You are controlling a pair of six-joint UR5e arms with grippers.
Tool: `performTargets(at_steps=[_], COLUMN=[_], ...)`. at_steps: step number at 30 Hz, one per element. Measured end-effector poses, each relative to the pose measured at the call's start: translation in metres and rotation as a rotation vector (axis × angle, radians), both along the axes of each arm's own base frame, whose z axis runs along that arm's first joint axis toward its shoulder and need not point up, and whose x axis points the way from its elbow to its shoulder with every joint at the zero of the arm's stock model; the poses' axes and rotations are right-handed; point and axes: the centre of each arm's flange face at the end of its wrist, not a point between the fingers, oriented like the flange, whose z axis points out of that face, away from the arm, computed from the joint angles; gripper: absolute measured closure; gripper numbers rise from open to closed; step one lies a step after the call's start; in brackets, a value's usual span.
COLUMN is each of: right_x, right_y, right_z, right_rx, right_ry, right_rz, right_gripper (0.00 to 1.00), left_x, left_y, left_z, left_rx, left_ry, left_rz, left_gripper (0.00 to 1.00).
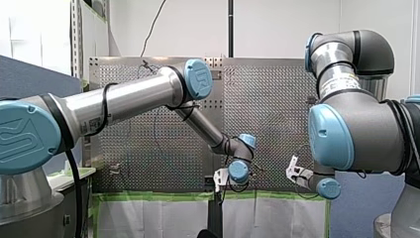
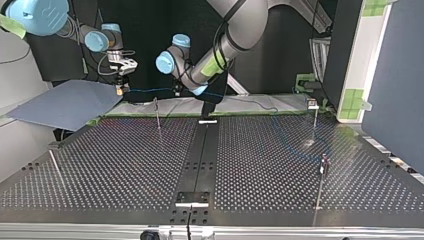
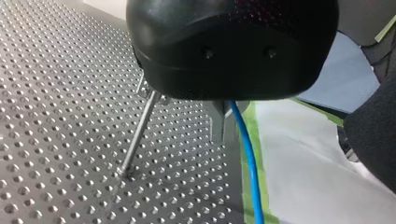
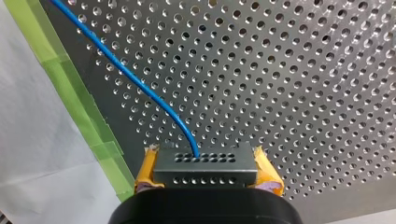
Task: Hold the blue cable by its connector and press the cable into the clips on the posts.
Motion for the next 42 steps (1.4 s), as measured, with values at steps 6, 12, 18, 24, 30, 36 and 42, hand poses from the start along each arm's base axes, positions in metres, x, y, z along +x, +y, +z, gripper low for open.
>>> performTargets(at_steps=[6, 12, 18, 24, 30, 36, 42], right_x=[-0.001, -0.005, -0.015, -0.025, -0.029, -0.029, -0.024], right_y=[0.0, -0.002, -0.007, -0.012, -0.015, -0.019, -0.026], right_z=[0.0, 0.001, 0.002, 0.004, 0.006, 0.009, 0.014], right_rx=[-0.002, -0.006, -0.017, -0.032, -0.055, -0.087, -0.121], right_ry=[-0.002, -0.008, -0.031, -0.039, -0.046, -0.046, -0.043], right_rz=[0.012, 0.022, 0.016, 0.015, 0.019, 0.023, 0.032], right_gripper=[1.0, 1.0, 1.0, 1.0, 1.0, 1.0, 1.0], left_x=[0.007, 0.016, 0.017, 0.015, 0.013, 0.015, 0.02], left_y=[-0.002, -0.004, -0.005, -0.008, -0.012, -0.014, -0.018], left_z=[0.003, 0.007, 0.008, 0.009, 0.01, 0.011, 0.017], left_rx=[0.013, 0.025, 0.067, 0.11, 0.109, 0.099, 0.08], left_ry=[-0.054, -0.097, -0.114, -0.128, -0.135, -0.138, -0.152], left_rz=[-0.001, -0.011, -0.028, -0.052, -0.07, -0.08, -0.086], left_gripper=[1.0, 1.0, 1.0, 1.0, 1.0, 1.0, 1.0])
